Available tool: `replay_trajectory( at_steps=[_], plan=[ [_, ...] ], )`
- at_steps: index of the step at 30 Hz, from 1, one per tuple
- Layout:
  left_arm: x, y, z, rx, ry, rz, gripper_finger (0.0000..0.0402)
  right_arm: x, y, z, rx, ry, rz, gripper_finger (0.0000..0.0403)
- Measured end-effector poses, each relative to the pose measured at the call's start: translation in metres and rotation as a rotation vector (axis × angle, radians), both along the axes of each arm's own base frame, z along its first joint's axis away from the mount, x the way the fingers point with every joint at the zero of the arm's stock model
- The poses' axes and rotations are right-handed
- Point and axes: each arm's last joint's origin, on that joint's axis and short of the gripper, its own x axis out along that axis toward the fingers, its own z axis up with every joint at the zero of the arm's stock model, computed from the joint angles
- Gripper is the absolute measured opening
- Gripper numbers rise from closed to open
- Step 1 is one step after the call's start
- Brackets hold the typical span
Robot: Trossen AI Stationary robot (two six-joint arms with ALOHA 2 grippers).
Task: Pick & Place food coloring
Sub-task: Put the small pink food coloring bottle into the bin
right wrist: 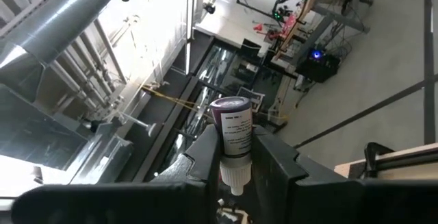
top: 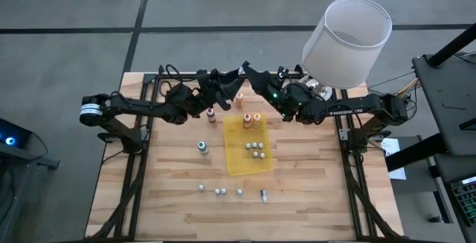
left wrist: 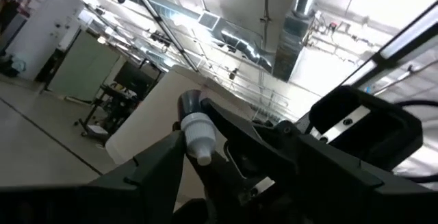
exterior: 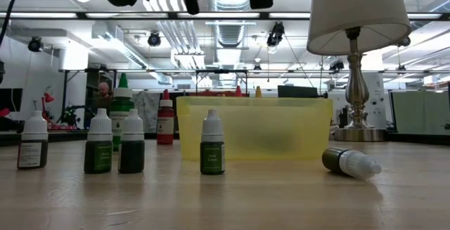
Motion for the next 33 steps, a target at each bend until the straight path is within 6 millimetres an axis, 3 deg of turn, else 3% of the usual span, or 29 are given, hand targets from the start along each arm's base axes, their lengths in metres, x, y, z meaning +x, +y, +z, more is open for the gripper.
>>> replay_trajectory(
  at_steps=[8, 13, 20, 33],
  plan=[
    [-0.003, 0.001, -0.001, 0.08, 0.047, 0.04, 0.0243, -0.002, 0.001, 0.001, -0.011, 0.012, 0.036, 0.0059],
    [-0.011, 0.002, 0.0, 0.115, 0.133, 0.07, 0.0243, -0.006, 0.001, 0.006, -0.03, 0.019, 0.04, 0.0059],
    [-0.006, 0.003, -0.006, 0.227, 0.285, 0.134, 0.0243, -0.007, -0.001, 0.004, -0.008, 0.033, 0.038, 0.0059],
    [-0.004, 0.003, 0.0, 0.343, 0.339, 0.235, 0.0243, -0.007, -0.002, 0.0, 0.03, 0.042, 0.027, 0.0059]
  ],
)
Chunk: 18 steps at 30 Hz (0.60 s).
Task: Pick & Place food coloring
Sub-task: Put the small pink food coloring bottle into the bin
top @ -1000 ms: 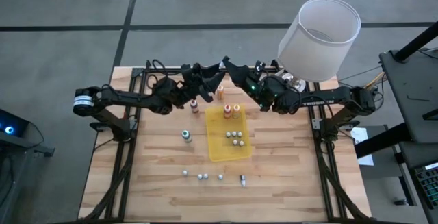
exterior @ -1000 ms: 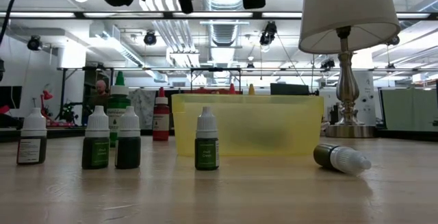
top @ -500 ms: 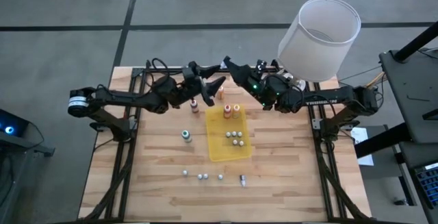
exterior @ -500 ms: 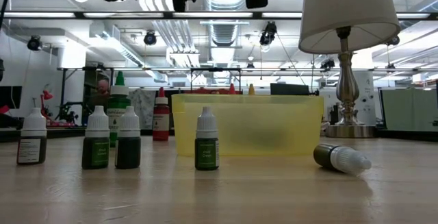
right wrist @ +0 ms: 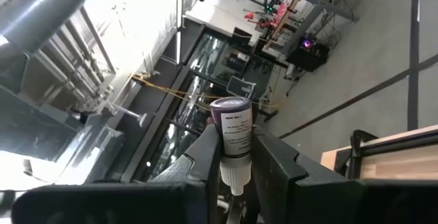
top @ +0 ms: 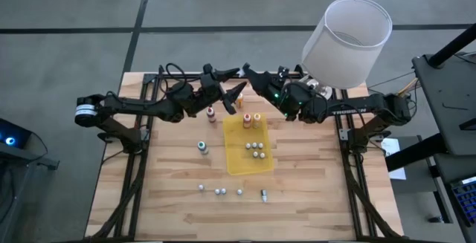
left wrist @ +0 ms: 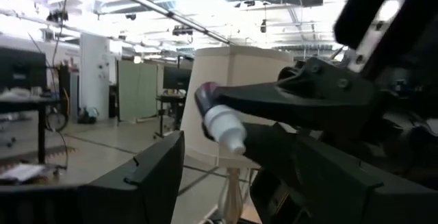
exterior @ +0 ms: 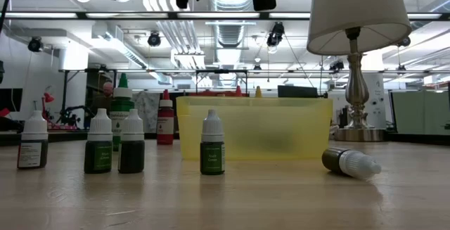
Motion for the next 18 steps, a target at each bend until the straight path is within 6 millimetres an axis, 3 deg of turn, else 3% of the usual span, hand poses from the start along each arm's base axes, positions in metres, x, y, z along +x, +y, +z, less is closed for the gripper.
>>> replay_trajectory(
  at_steps=[18],
  plan=[
    [0.0014, -0.0022, 0.0032, 0.098, 0.078, 0.101, 0.0243, -0.0003, -0.0002, 0.0002, 0.027, -0.025, -0.001, 0.0059]
  ],
)
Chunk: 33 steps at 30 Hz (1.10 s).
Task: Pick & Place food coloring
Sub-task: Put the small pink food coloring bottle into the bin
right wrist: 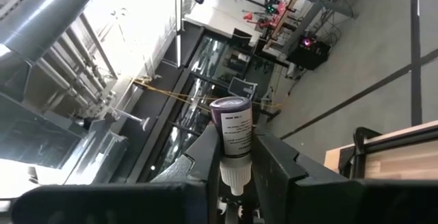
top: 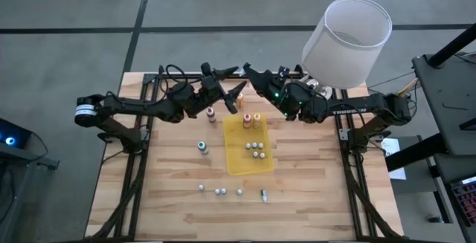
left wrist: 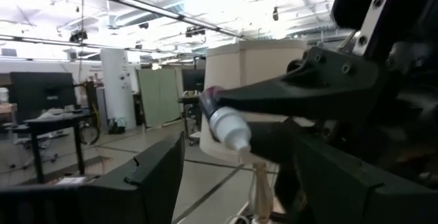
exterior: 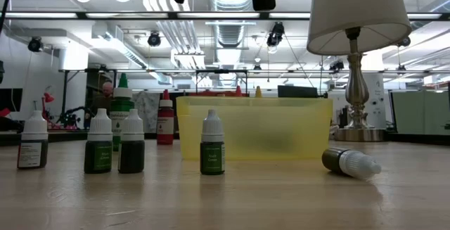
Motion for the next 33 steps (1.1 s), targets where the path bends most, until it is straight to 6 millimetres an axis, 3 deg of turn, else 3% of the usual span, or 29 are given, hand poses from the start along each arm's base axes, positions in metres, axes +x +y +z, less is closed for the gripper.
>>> replay_trajectory(
  at_steps=[20, 33],
  plan=[
    [0.0052, 0.0015, -0.0001, 0.019, 0.037, 0.059, 0.0242, 0.0, 0.0, 0.0, 0.0, 0.0, 0.001, 0.0059],
    [0.0074, -0.003, 0.0024, 0.045, 0.054, 0.096, 0.0185, 0.0001, 0.0, -0.0004, 0.0, 0.005, 0.001, 0.0059]
  ],
)
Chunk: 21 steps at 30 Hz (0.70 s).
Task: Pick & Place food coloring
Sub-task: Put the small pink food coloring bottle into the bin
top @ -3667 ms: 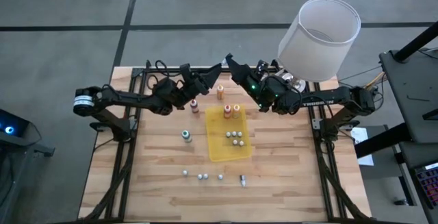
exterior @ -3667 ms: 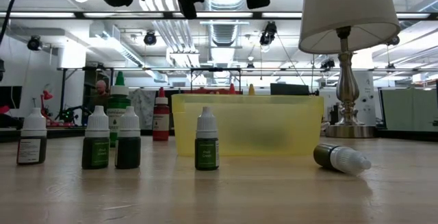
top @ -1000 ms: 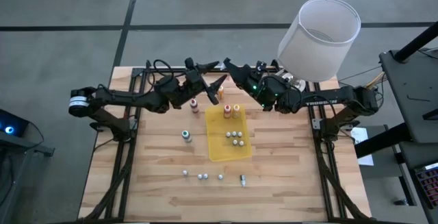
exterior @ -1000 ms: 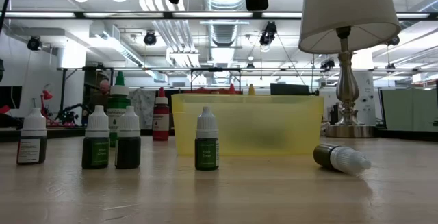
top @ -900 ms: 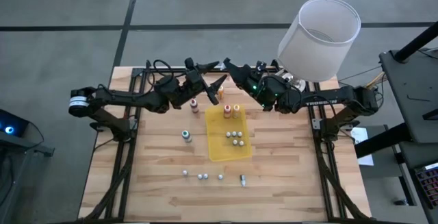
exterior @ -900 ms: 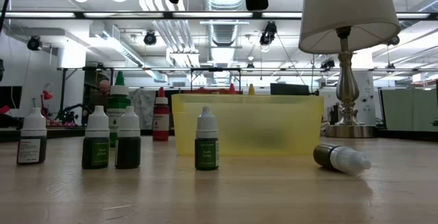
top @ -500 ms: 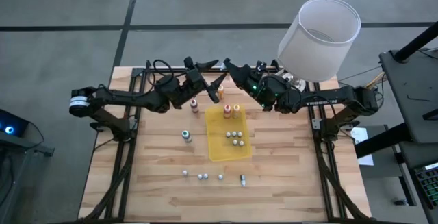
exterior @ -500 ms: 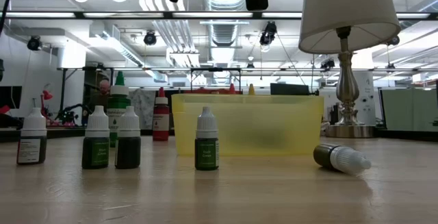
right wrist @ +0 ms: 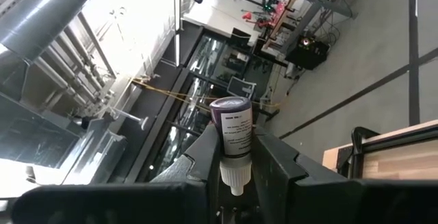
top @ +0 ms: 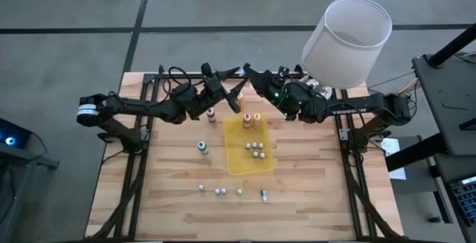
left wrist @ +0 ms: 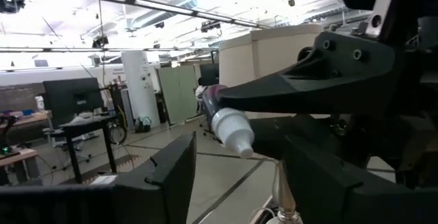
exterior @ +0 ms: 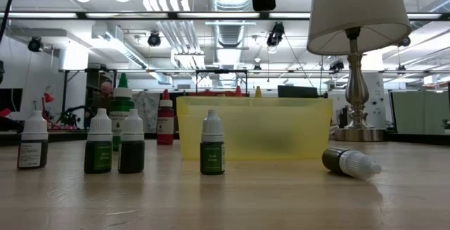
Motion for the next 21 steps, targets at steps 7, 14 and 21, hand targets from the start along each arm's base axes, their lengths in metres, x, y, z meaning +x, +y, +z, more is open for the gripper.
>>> replay_trajectory(
  at_steps=[7, 14, 21],
  plan=[
    [0.0004, -0.0022, 0.0043, -0.003, -0.013, 0.006, 0.0181, 0.0, 0.0, -0.0001, 0.0, 0.001, 0.001, 0.0059],
    [0.0007, -0.0027, 0.0043, -0.002, -0.012, 0.008, 0.018, 0.0004, 0.0004, -0.0001, -0.004, 0.002, 0.019, 0.0059],
    [0.0007, -0.0028, 0.0042, -0.002, -0.011, 0.008, 0.0154, 0.0004, -0.0004, -0.0001, -0.002, 0.0, 0.022, 0.0059]
  ],
)
